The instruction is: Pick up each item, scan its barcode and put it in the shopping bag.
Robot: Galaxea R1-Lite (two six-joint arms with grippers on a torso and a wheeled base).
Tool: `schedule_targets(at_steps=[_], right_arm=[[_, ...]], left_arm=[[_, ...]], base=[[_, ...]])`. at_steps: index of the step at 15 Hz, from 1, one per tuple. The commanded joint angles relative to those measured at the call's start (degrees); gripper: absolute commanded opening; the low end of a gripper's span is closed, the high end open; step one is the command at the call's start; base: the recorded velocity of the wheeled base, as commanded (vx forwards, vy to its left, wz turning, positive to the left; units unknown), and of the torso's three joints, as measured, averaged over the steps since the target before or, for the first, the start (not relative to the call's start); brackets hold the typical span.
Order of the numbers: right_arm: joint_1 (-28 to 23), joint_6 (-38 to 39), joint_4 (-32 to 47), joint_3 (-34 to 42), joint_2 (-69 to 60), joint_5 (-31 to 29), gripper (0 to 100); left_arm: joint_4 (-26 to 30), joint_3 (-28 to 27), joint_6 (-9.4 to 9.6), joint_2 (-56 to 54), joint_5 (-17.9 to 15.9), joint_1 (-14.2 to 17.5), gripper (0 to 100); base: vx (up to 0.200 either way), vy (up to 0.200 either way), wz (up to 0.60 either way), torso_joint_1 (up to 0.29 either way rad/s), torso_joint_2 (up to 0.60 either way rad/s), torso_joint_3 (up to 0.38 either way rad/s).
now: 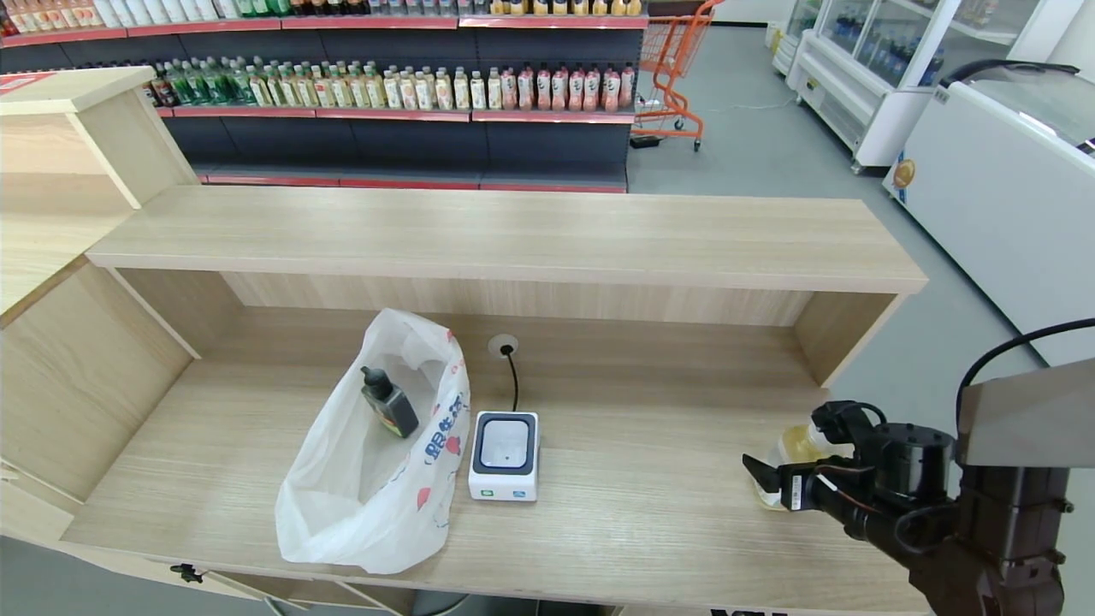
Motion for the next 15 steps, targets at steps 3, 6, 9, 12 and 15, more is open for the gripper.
schedule_targets(at_steps=[3,6,9,12,15], right_arm=[[1.6,-0.1,-0.1,-3.4,3.8,0.1,100],[1.9,-0.2,-0.1,-7.1,4.7,0.0,0],[2.3,-0.5,-0.1,-8.4,4.0,0.0,0],[2.7,-1.7,-0.1,-8.4,3.7,0.0,0],[2.8,-4.9,-0.1,-7.5,4.4,0.1,0]], left_arm=[[0.0,0.0,0.01,0.0,0.0,0.0,100],[0.0,0.0,0.01,0.0,0.0,0.0,100],[0.0,0.0,0.01,0.0,0.0,0.0,100],[0.0,0.0,0.01,0.0,0.0,0.0,100],[0.0,0.0,0.01,0.0,0.0,0.0,100]], base=[[0.0,0.0,0.0,0.0,0.0,0.0],[0.0,0.0,0.0,0.0,0.0,0.0],[0.0,0.0,0.0,0.0,0.0,0.0],[0.0,0.0,0.0,0.0,0.0,0.0],[0.0,0.0,0.0,0.0,0.0,0.0]])
